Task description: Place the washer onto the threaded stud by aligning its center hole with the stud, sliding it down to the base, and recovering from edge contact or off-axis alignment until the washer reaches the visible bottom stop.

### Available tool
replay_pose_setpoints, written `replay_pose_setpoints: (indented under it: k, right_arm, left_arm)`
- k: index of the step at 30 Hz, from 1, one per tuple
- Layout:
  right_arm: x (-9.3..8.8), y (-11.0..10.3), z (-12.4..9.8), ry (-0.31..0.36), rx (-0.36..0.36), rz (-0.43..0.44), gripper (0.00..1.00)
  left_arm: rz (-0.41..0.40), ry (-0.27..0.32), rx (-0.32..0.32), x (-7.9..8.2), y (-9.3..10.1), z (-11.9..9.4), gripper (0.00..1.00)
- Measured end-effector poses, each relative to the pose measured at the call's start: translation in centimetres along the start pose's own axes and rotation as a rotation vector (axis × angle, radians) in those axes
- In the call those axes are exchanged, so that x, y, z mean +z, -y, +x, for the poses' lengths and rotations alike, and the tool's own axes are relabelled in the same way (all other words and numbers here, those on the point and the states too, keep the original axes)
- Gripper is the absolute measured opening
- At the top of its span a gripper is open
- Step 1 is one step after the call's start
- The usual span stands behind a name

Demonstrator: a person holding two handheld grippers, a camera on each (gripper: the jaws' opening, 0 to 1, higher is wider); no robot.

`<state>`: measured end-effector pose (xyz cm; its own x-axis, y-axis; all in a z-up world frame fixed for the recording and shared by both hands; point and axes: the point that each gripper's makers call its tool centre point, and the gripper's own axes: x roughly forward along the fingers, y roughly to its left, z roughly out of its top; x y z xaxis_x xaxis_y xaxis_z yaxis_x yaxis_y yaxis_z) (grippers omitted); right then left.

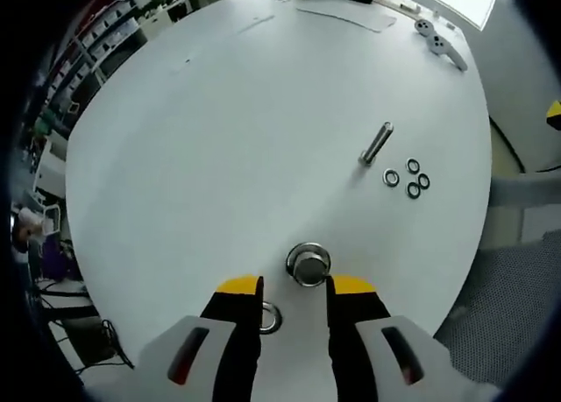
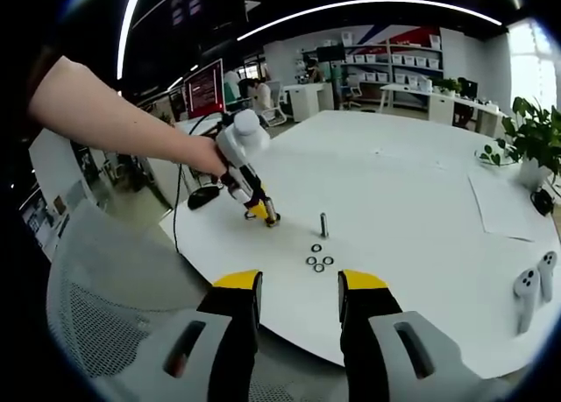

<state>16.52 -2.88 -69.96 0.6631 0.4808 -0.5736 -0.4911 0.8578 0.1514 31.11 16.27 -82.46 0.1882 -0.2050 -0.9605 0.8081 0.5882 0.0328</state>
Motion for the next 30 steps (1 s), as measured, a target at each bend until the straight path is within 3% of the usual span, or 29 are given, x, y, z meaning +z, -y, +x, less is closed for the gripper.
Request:
replay_pose_setpoints:
  k: [17, 22, 30]
  right_arm:
    - [-0.2, 0.0, 0.0, -0.009, -0.004, -0.01, 0.37]
    - [-0.2, 0.1, 0.0, -0.012, -0.007, -0.014, 0.37]
    - [-0.3, 0.2, 0.0, -0.017, -0.015, -0.015, 0.37]
  left_arm:
    - [-0.111, -0.035, 0.026, -4.1, -1.7, 0.0, 0.31]
    - [-0.16, -0.027, 0.024, -4.6, -2.2, 0.2, 0.31]
    - [-0.173, -0.032, 0.024, -5.2, -2.4, 1.0, 0.32]
